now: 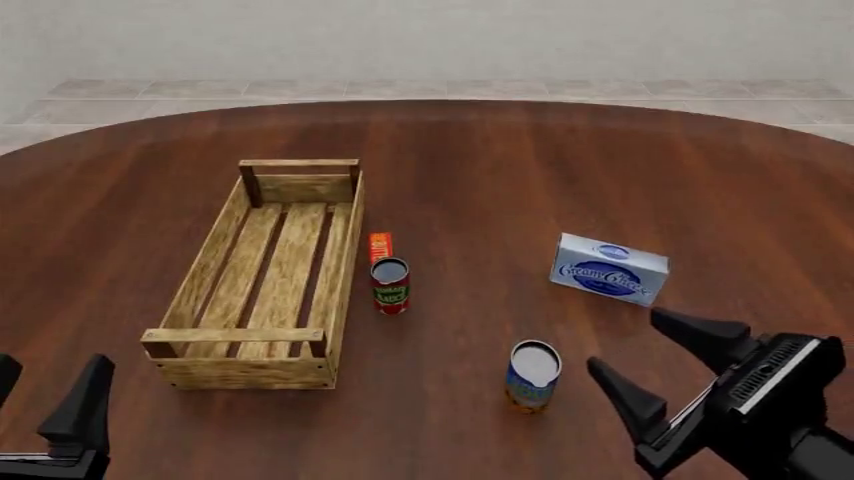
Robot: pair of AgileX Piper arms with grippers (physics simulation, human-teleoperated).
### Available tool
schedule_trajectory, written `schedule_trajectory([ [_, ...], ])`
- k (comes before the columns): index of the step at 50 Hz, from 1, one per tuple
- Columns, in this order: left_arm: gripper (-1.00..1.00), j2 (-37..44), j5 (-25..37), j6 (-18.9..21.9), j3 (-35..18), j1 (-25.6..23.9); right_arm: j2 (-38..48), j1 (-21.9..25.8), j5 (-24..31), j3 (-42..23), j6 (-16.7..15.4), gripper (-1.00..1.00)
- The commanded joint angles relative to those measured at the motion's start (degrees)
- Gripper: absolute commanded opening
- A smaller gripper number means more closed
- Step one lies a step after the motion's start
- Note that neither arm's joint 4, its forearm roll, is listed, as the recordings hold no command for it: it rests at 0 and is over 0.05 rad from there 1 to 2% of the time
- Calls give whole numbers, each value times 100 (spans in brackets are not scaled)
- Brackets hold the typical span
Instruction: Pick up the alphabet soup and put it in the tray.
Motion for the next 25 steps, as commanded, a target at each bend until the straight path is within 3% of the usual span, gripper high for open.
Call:
schedule_trajectory([
  [1,100,0,0,0,0,0,225,70,-222,60,-30,100],
  [25,100,0,0,0,0,0,624,150,-735,243,-77,100],
])
